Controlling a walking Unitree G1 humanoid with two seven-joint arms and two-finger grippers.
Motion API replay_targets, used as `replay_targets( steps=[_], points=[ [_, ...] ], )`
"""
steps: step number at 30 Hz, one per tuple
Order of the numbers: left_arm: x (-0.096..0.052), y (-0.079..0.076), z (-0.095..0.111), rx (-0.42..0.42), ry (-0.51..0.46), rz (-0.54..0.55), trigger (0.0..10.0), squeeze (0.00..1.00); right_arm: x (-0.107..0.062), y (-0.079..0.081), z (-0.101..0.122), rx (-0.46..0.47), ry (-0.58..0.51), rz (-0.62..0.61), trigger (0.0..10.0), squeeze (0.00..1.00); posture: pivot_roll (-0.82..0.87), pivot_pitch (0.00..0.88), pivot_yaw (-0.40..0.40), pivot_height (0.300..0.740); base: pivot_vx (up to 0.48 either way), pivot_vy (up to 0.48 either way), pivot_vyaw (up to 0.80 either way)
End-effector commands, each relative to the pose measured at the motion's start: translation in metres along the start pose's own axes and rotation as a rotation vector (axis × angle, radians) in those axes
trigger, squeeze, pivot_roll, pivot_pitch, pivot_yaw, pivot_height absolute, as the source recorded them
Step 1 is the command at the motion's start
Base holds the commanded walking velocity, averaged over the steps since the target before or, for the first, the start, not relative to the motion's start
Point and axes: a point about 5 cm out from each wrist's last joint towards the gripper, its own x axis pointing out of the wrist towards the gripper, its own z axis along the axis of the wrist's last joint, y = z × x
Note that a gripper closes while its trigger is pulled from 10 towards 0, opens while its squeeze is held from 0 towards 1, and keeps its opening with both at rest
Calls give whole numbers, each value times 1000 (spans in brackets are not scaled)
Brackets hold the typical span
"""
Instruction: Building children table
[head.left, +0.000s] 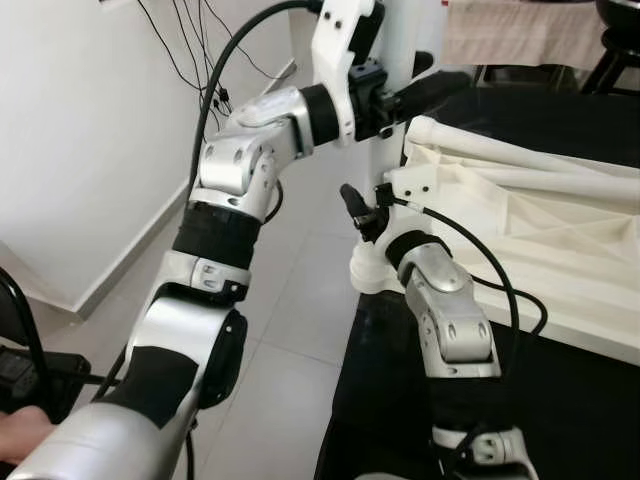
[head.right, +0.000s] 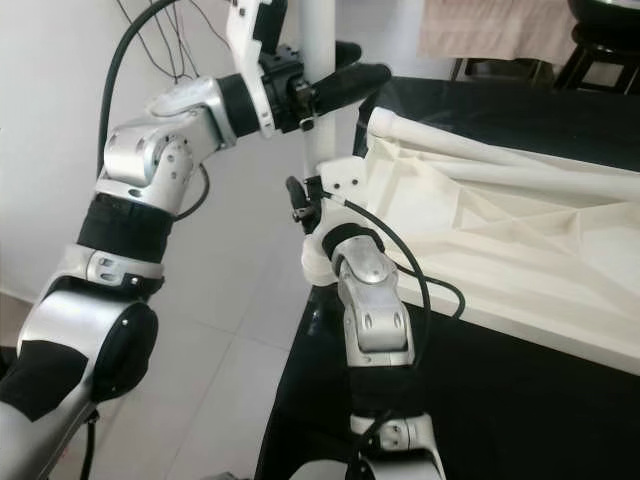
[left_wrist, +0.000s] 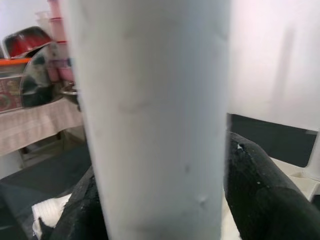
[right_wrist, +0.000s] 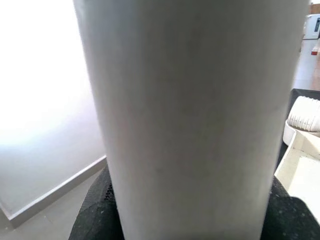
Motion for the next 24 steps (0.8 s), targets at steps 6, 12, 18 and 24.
replay_targets(
  steps=[6, 12, 18, 24],
  points=[
    [9, -11, 0, -13, 12, -84, 0, 0, -1, 13, -40, 137, 226, -67, 0, 0, -50, 104, 68, 740, 0, 0, 0],
    [9, -12, -1, -17, 21, -98, 0, 0, -6, 12, -36, 139, 236, -98, 0, 0, -46, 101, 71, 740, 0, 0, 0],
    [9, -14, -2, -20, 25, -111, 0, 0, -1, 10, -31, 134, 227, -69, 2863, 0, -45, 95, 72, 740, 0, 0, 0],
    [8, -12, -3, -25, 29, -123, 0, 0, 9, 11, -20, 110, 175, 28, 10000, 0, -43, 92, 74, 740, 0, 0, 0]
  ],
)
